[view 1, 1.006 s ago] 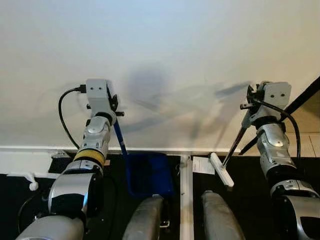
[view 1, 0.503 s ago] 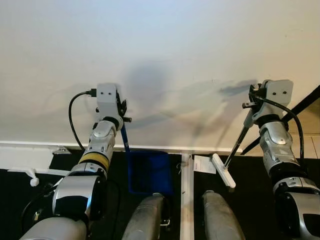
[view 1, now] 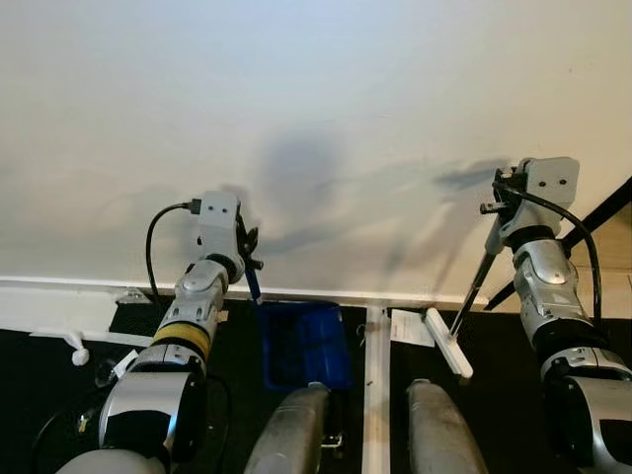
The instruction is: Sweep floor
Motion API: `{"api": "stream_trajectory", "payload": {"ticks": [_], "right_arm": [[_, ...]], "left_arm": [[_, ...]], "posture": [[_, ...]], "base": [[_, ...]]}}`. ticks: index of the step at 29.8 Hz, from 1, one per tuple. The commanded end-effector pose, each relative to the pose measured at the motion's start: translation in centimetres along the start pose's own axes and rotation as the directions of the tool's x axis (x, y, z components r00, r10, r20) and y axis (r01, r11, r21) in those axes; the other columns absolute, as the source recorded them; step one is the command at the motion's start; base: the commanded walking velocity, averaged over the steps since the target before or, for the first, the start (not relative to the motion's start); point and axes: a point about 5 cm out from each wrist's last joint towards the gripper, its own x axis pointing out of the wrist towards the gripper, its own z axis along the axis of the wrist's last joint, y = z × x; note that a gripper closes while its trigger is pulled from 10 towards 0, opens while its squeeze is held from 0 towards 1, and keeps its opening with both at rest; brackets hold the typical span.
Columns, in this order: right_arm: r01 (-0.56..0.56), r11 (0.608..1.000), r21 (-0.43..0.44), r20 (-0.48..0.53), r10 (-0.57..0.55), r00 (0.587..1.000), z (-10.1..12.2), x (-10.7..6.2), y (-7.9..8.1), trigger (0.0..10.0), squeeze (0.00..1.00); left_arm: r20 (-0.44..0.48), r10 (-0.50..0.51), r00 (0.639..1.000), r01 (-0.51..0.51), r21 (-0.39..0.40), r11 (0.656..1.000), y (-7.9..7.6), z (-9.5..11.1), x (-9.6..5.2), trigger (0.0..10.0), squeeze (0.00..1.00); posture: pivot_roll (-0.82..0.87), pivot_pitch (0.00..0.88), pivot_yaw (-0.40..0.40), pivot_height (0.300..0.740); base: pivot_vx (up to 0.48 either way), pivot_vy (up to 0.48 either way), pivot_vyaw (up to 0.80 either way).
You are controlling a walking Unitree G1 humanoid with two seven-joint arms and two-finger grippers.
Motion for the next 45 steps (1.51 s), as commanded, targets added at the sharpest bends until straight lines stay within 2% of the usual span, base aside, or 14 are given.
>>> {"api": "stream_trajectory", "payload": {"ticks": [1, 7, 15, 19, 21, 23, 26, 27, 30, 37, 43, 45], "right_arm": [[0.009, 1.000, 0.006, -0.033, -0.009, 0.999, -0.4, 0.0, -0.1, 10.0, 0.00], [-0.005, 1.000, 0.014, -0.073, 0.006, 0.997, -0.9, 0.0, 0.5, 10.0, 0.00], [0.020, 0.998, 0.062, -0.132, -0.012, 0.991, -1.8, -0.1, 0.9, 10.0, 0.00], [0.070, 0.997, 0.028, -0.116, -0.067, 0.991, -1.5, 0.0, 0.3, 10.0, 0.00], [0.087, 0.994, -0.066, -0.045, -0.090, 0.995, -0.2, 0.4, -0.7, 10.0, 0.00], [0.102, 0.988, -0.120, -0.018, -0.105, 0.994, 0.4, 0.5, -1.4, 10.0, 0.00], [0.133, 0.979, -0.156, -0.012, -0.137, 0.990, 0.7, 0.5, -2.3, 10.0, 0.00], [0.162, 0.970, -0.182, -0.018, -0.167, 0.986, 0.6, 0.4, -3.0, 10.0, 0.00], [0.210, 0.959, -0.189, -0.051, -0.223, 0.973, -0.2, -0.3, -4.1, 10.0, 0.00], [0.231, 0.946, -0.228, -0.024, -0.243, 0.970, 0.2, 0.1, -3.7, 10.0, 0.00], [0.199, 0.965, -0.172, -0.052, -0.211, 0.976, 0.2, 0.7, -2.5, 10.0, 0.00], [0.173, 0.985, -0.024, -0.084, -0.175, 0.981, -0.1, 0.9, -1.5, 10.0, 0.00]], "left_arm": [[-0.102, -0.045, 0.994, 0.040, -0.054, 0.998, -0.9, -2.9, -0.7, 10.0, 0.00], [-0.027, -0.078, 0.997, 0.075, -0.101, 0.992, -1.6, -1.7, -0.6, 10.0, 0.00], [-0.004, -0.121, 0.993, 0.119, -0.133, 0.984, -2.5, -1.5, -0.7, 10.0, 0.00], [0.001, -0.128, 0.992, 0.127, -0.137, 0.982, -2.7, -1.4, -0.8, 10.0, 0.00], [0.008, -0.137, 0.991, 0.137, -0.146, 0.980, -2.9, -1.3, -0.8, 10.0, 0.00], [0.010, -0.143, 0.990, 0.143, -0.151, 0.978, -3.1, -1.3, -0.8, 10.0, 0.00], [0.013, -0.154, 0.988, 0.154, -0.155, 0.976, -3.4, -1.2, -0.8, 10.0, 0.00], [0.013, -0.160, 0.987, 0.160, -0.153, 0.975, -3.7, -1.1, -0.7, 10.0, 0.00], [0.010, -0.169, 0.986, 0.169, -0.147, 0.975, -4.0, -1.0, -0.6, 10.0, 0.00], [0.005, -0.169, 0.986, 0.169, -0.138, 0.976, -3.9, -0.9, -0.8, 10.0, 0.00], [0.004, -0.165, 0.986, 0.164, -0.134, 0.977, -3.6, -1.0, -1.2, 10.0, 0.00], [0.004, -0.166, 0.986, 0.165, -0.134, 0.977, -3.6, -1.1, -1.3, 10.0, 0.00]], "posture": [[-0.09, 0.154, 0.106, 0.740], [-0.08, 0.169, 0.090, 0.740], [-0.08, 0.174, 0.086, 0.740], [-0.08, 0.174, 0.086, 0.740], [-0.06, 0.176, 0.083, 0.740], [-0.07, 0.177, 0.081, 0.740], [-0.07, 0.176, 0.082, 0.740], [-0.08, 0.179, 0.083, 0.740], [-0.07, 0.183, 0.089, 0.740], [-0.06, 0.187, 0.093, 0.740], [-0.04, 0.188, 0.093, 0.740], [-0.03, 0.194, 0.092, 0.740]], "base": [[0.000, 0.000, 0.00], [0.000, 0.000, 0.00], [0.000, 0.000, 0.00], [0.000, 0.000, 0.00], [0.000, 0.000, 0.00], [0.000, 0.000, 0.00], [0.000, 0.000, 0.00], [0.000, 0.000, 0.00], [0.000, 0.000, 0.00], [0.000, 0.000, 0.00], [0.000, 0.000, 0.00], [0.000, 0.000, 0.00]]}}
